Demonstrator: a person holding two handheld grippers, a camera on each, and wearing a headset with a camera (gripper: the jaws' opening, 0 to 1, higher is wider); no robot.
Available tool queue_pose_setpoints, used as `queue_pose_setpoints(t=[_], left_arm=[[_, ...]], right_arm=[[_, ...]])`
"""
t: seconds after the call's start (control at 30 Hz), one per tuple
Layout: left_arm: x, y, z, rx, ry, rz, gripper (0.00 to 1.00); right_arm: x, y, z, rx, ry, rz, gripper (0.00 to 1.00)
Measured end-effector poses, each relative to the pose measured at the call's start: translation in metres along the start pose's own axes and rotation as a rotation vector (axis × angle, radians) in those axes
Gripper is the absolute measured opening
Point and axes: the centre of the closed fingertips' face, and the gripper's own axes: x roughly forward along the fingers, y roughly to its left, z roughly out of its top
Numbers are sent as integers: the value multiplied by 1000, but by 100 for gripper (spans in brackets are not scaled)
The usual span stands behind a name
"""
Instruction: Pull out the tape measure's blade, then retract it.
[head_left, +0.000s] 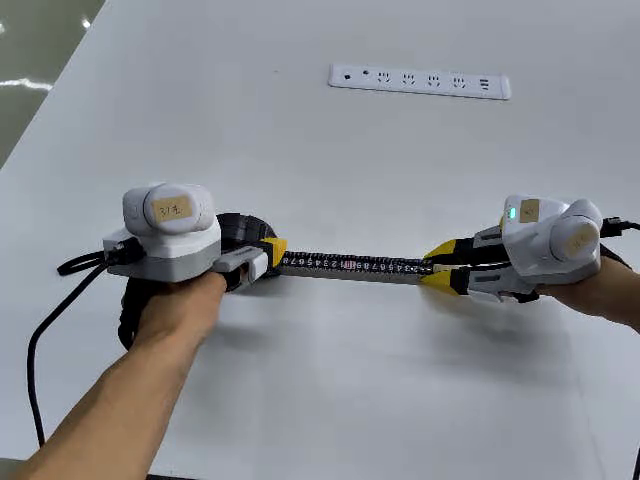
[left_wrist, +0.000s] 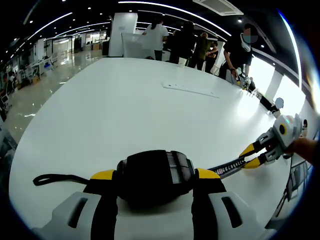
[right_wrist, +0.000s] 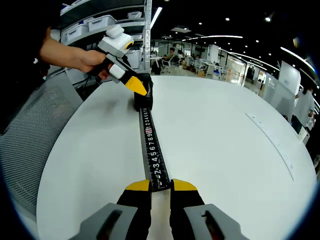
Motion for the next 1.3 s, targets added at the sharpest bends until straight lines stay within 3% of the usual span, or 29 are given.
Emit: queue_pose_setpoints(t=[1.3], left_arm=[[0, 0, -1, -11, 6, -16, 55]], right_arm=[[24, 6, 22, 6, -33, 20, 11]])
